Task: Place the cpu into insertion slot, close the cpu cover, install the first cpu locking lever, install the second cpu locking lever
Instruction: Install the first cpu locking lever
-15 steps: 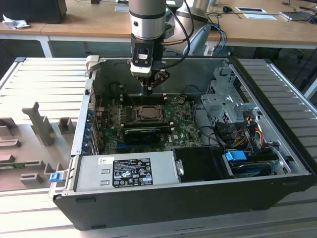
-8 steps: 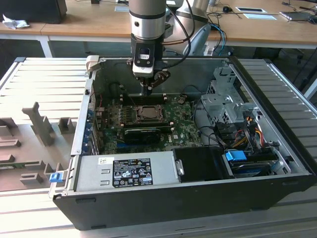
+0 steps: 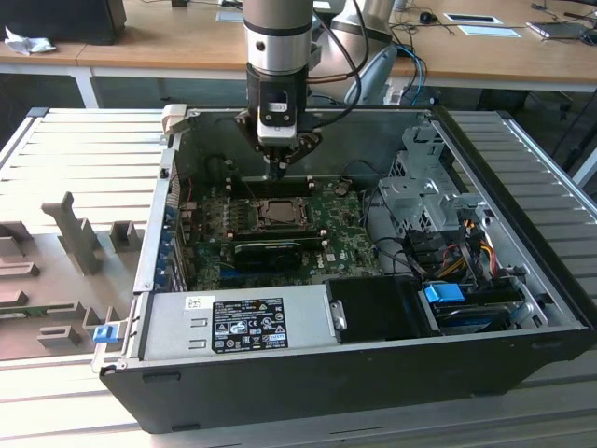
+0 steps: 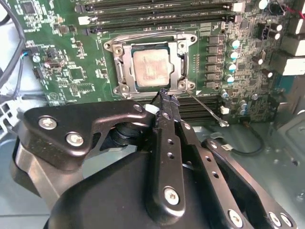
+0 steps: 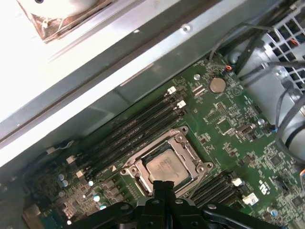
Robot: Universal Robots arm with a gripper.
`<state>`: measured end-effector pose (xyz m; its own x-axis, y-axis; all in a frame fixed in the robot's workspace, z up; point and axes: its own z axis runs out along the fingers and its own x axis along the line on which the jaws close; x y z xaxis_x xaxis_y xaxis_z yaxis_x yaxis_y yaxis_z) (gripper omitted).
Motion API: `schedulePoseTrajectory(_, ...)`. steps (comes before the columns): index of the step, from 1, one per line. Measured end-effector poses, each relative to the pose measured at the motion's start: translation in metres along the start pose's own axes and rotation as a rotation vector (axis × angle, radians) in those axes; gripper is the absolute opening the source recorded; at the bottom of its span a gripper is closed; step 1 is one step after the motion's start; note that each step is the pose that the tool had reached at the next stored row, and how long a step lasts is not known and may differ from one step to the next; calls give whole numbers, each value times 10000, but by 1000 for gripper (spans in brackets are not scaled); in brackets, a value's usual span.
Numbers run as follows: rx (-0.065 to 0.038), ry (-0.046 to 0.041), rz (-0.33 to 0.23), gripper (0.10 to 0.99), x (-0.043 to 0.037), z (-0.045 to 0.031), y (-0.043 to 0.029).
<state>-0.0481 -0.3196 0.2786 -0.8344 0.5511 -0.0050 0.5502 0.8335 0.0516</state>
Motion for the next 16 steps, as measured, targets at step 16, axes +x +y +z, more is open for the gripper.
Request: schedulePoseTrajectory(16,-17,87,-1938,106,10,0,-7)
